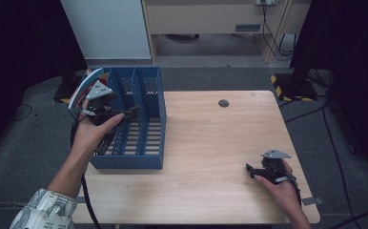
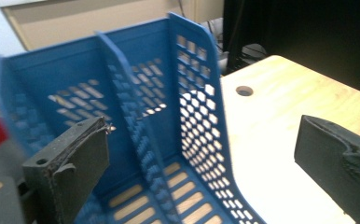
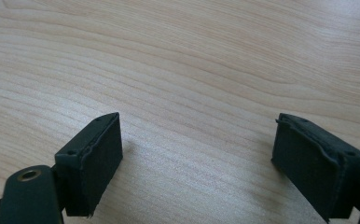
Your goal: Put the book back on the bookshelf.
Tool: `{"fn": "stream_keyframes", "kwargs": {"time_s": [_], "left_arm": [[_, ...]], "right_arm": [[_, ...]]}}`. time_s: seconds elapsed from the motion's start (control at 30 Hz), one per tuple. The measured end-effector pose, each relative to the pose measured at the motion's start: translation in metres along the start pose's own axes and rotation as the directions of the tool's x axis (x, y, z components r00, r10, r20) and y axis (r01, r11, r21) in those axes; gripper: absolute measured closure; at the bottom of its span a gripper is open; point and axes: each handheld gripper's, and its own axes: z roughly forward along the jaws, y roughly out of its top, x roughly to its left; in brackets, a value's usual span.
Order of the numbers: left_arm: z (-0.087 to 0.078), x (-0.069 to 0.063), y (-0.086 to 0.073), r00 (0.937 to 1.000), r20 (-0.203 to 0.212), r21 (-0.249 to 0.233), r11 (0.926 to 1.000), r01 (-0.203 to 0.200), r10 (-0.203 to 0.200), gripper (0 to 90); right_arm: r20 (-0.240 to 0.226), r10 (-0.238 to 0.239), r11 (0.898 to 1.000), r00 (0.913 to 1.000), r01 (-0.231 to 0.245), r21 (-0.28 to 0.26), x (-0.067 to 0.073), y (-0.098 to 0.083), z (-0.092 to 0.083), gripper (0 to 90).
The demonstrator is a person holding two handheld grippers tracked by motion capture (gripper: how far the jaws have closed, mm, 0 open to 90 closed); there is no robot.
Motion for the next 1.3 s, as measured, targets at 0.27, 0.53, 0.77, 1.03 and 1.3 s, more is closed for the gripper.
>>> {"fn": "stream_keyframes", "kwargs": {"time_s": [0.27,0.53,0.77,1.03,1.3], "left_arm": [[0.017,-0.021,-0.008,0.9991,0.039,0.018,0.9997,-0.019,0.018,2.5],[0.030,-0.036,-0.015,0.9975,0.065,0.034,0.9989,-0.032,0.030,2.5],[0.040,-0.046,-0.028,0.9963,0.079,0.052,0.9979,-0.037,0.033,2.7],[0.055,-0.058,-0.046,0.9938,0.103,0.108,0.9927,-0.054,0.043,2.6],[0.066,-0.066,-0.059,0.9935,0.108,0.147,0.9878,-0.052,0.036,2.8]], "right_arm": [[0.000,0.000,1.000,1.0000,0.000,0.000,0.000,0.000,0.000,16.1],[0.000,0.000,1.000,1.0000,0.000,0.000,0.000,0.000,0.000,16.1],[0.002,-0.002,1.000,1.0000,0.002,-0.001,0.000,0.000,0.000,16.1],[0.001,0.002,1.000,1.0000,-0.002,-0.001,0.000,0.000,0.000,16.1],[0.001,0.000,1.000,1.0000,0.000,0.000,0.000,0.000,0.000,16.1]]}}
